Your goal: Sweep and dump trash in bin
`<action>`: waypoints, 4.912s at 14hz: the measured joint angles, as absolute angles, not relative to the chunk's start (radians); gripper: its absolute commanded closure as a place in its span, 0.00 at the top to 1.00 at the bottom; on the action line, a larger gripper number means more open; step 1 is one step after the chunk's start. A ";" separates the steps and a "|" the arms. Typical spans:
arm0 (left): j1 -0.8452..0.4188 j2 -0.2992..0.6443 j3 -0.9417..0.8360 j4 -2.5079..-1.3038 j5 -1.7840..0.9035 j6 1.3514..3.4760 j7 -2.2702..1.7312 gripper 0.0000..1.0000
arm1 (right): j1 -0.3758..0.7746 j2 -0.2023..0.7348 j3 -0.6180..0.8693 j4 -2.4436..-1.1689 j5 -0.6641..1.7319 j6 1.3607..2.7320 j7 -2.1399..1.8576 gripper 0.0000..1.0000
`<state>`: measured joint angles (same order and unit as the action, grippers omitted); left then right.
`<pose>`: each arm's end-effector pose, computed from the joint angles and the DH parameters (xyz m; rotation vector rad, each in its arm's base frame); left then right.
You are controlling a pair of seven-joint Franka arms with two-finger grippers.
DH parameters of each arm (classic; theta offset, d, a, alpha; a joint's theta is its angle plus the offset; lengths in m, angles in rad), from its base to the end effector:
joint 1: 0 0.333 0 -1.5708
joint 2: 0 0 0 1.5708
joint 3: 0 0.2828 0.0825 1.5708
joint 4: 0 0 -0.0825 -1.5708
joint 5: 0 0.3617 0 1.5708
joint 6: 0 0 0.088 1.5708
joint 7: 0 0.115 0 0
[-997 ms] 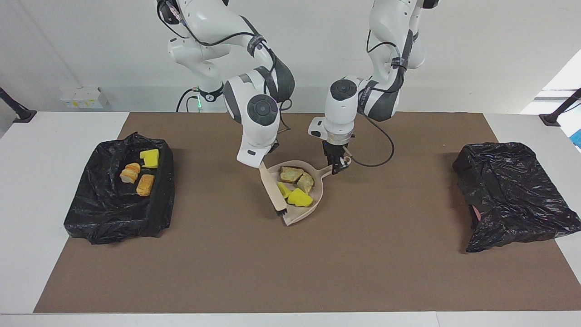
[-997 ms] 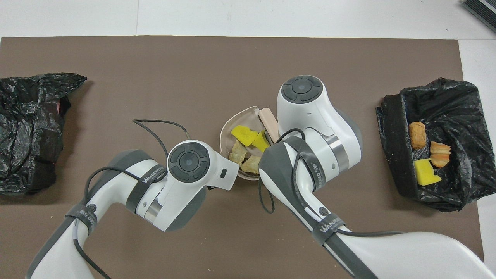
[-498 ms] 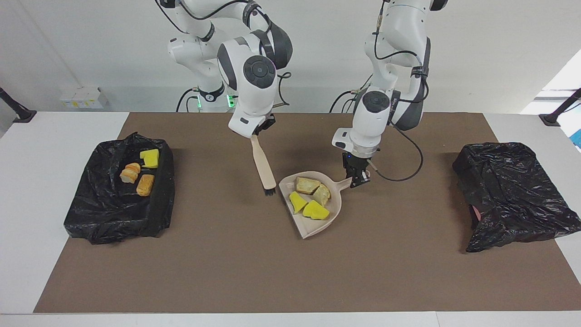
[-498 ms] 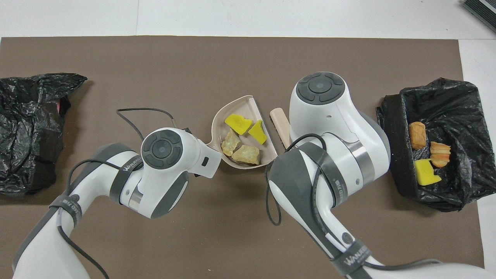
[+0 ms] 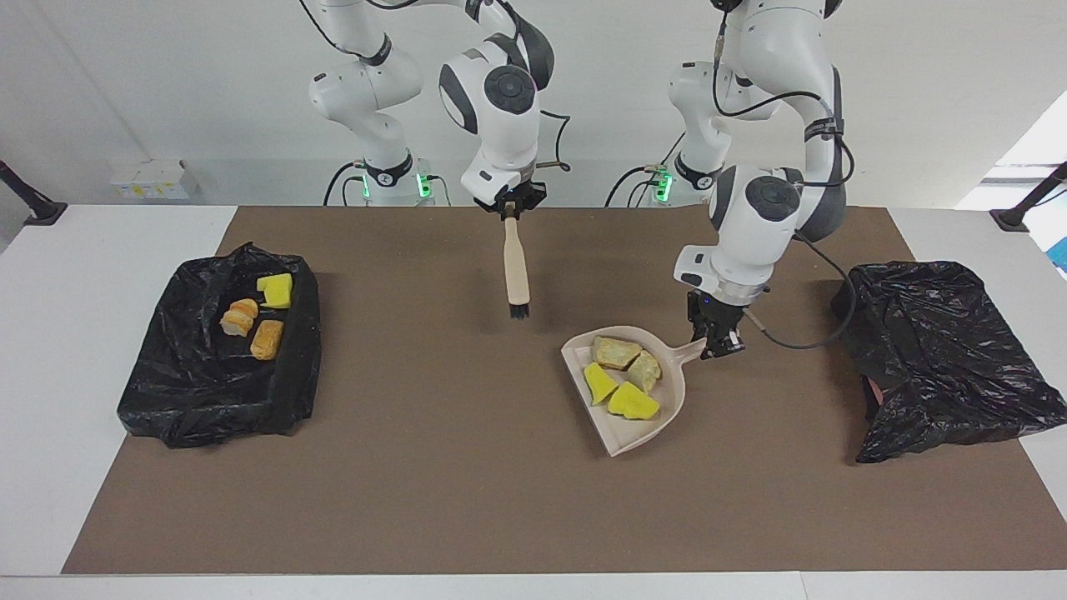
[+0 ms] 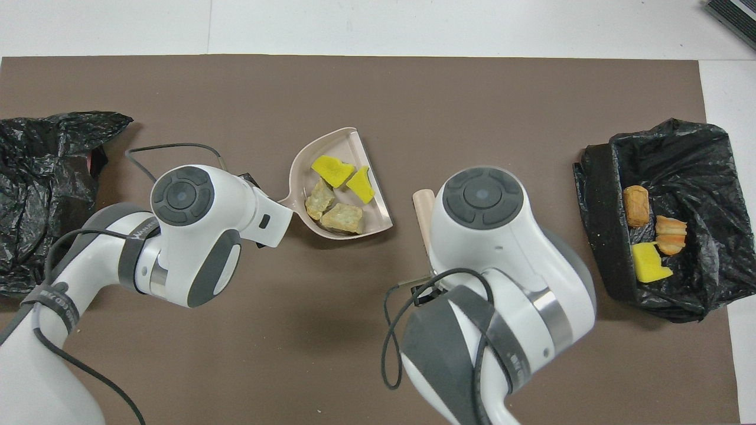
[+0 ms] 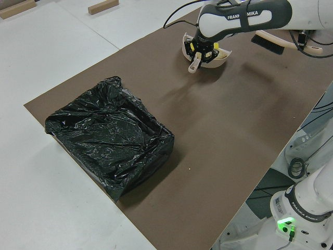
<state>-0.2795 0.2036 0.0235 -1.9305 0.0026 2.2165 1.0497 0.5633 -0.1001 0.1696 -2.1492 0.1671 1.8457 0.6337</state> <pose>0.5659 -0.1484 0.3626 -2.4615 1.8866 -0.1139 0.3440 0.3301 0.3991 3.0968 0.0537 -0.3823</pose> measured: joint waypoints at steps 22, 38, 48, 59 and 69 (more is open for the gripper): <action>0.517 0.240 0.032 -1.543 -0.029 1.937 1.927 0.00 | 0.792 -0.039 0.171 -2.343 0.256 2.119 0.779 0.39; 0.362 0.236 0.009 -1.607 0.966 2.129 1.625 0.00 | 0.419 -0.109 0.142 -2.203 0.212 2.074 0.716 1.00; 0.276 0.078 0.001 -1.667 0.938 2.020 1.532 0.00 | 0.061 -0.127 0.137 -1.803 0.067 1.680 0.384 1.00; 0.127 0.051 -0.006 -1.756 0.293 1.863 1.188 0.00 | -0.021 -0.008 0.138 -1.515 -0.085 1.488 0.361 1.00; -0.328 -0.056 -0.013 -1.898 0.100 1.801 0.224 0.00 | -0.047 -0.024 0.140 -1.552 -0.076 1.487 0.361 1.00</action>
